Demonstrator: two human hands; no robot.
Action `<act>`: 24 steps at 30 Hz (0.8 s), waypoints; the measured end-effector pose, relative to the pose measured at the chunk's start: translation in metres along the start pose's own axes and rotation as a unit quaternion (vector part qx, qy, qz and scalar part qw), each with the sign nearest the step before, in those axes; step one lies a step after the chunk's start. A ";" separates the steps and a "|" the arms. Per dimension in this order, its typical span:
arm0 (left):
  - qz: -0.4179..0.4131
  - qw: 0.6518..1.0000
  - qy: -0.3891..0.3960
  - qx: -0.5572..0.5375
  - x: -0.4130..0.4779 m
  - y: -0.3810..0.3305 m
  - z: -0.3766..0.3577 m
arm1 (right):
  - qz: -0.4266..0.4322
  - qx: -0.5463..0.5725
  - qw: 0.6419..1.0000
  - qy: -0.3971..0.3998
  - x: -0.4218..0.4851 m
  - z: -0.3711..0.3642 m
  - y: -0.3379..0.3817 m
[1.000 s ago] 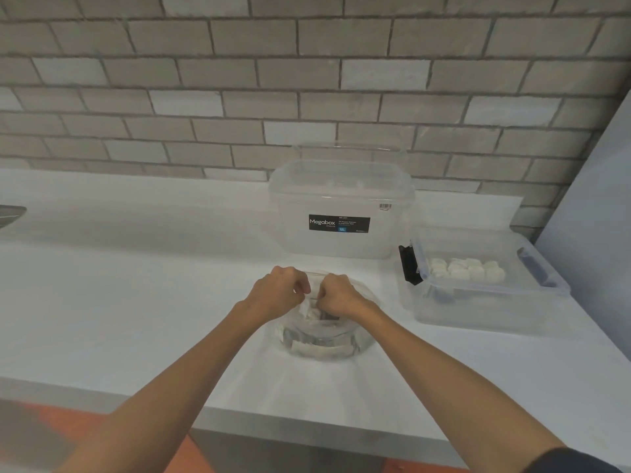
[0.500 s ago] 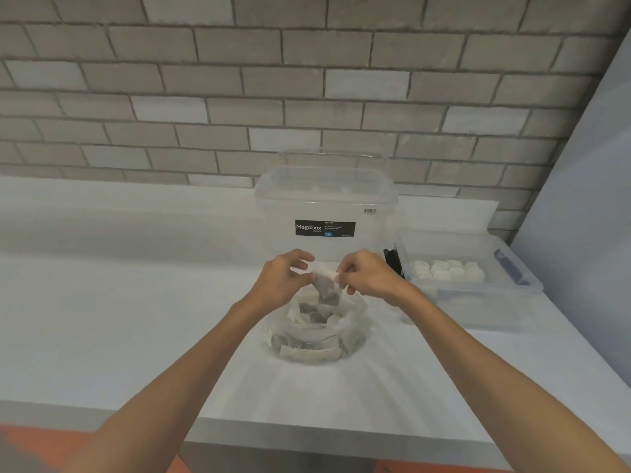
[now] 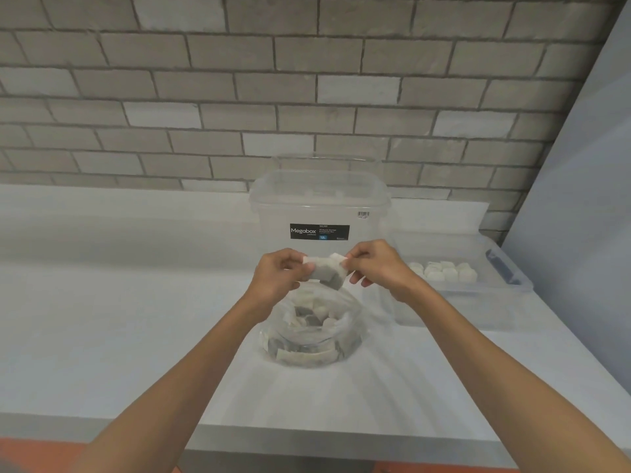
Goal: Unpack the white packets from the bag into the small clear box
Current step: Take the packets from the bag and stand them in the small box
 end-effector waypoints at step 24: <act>0.139 0.968 0.071 -0.199 -0.008 -0.008 -0.035 | 0.004 0.129 0.991 -0.021 0.003 0.010 0.006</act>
Point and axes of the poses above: each hand's wrist, its own x-axis towards the middle knuckle, its own z-axis out of the back of the hand, y = z × x, the point moved 3 cm from there along x, towards the middle knuckle, and after that the axes turned 13 degrees about -y, right-handed, at the moved point
